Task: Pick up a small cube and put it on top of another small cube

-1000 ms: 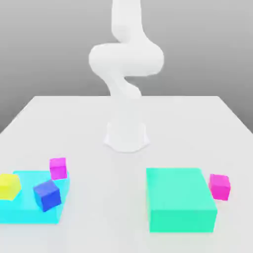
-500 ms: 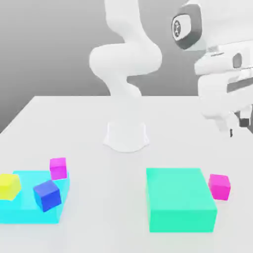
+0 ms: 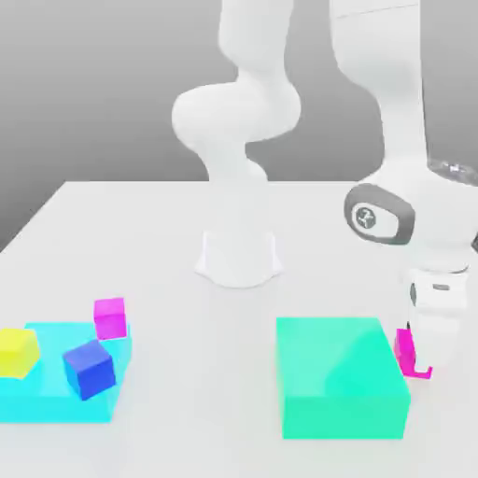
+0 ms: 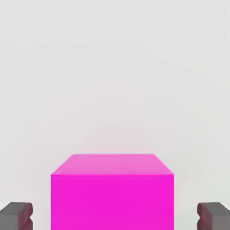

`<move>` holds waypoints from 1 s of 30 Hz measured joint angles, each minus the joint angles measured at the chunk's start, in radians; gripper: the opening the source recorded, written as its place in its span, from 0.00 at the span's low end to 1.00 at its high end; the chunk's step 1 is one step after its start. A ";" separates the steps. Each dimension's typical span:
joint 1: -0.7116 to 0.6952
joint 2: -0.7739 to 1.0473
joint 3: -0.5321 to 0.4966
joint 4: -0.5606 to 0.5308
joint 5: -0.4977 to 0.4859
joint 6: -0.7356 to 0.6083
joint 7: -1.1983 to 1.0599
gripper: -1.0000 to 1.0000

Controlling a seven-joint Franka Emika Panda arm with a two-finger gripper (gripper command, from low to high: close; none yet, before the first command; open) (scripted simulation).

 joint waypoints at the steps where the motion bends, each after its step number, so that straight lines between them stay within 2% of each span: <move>1: 0.000 0.000 0.000 0.000 0.000 0.000 0.000 0.00; 6: -0.008 -0.019 0.009 -0.004 0.005 -0.017 -0.005 0.00; 10: -0.045 -0.153 0.067 -0.030 0.093 -0.123 -0.070 0.00; 12: -0.064 -0.212 0.063 -0.021 0.119 -0.166 -0.098 0.00; 16: -0.267 -0.329 -0.025 -0.017 0.085 -0.243 -0.121 0.00; 30: -0.779 -0.683 -0.396 -0.073 -0.085 -0.471 -0.175 0.00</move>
